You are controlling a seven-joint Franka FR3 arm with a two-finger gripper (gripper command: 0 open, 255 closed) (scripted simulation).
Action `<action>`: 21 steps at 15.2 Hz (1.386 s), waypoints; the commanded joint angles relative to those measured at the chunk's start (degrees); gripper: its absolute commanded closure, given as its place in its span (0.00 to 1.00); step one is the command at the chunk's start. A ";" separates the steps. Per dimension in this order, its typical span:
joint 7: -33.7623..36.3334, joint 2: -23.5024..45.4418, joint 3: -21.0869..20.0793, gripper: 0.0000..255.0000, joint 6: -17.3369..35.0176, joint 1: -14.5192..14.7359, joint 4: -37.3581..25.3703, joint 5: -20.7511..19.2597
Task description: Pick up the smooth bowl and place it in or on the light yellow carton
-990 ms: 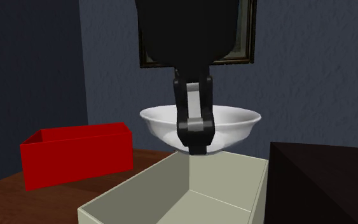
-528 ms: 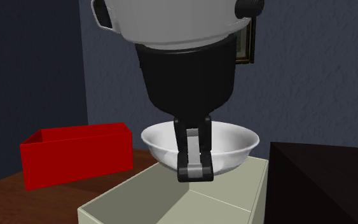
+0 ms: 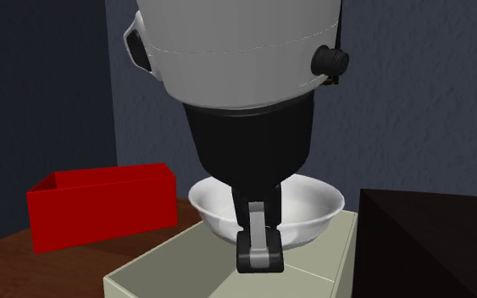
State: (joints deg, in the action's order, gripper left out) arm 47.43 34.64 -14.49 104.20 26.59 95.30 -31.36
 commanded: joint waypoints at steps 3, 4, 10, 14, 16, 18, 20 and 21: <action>0.01 0.00 0.01 1.00 0.01 0.01 -0.01 -0.01; 0.01 0.00 0.00 0.00 0.01 0.00 -0.01 -0.01; -0.30 -0.21 -0.26 0.00 -1.65 0.45 -1.45 0.40; -1.15 -0.40 -0.88 0.00 -6.46 1.80 -6.03 1.39; -1.15 -0.40 -0.88 0.00 -6.45 1.80 -6.03 1.39; -1.15 -0.40 -0.88 0.00 -6.46 1.80 -6.03 1.39; -1.15 -0.40 -0.88 0.00 -6.46 1.80 -6.03 1.39; -1.15 -0.40 -0.88 0.00 -6.46 1.80 -6.03 1.39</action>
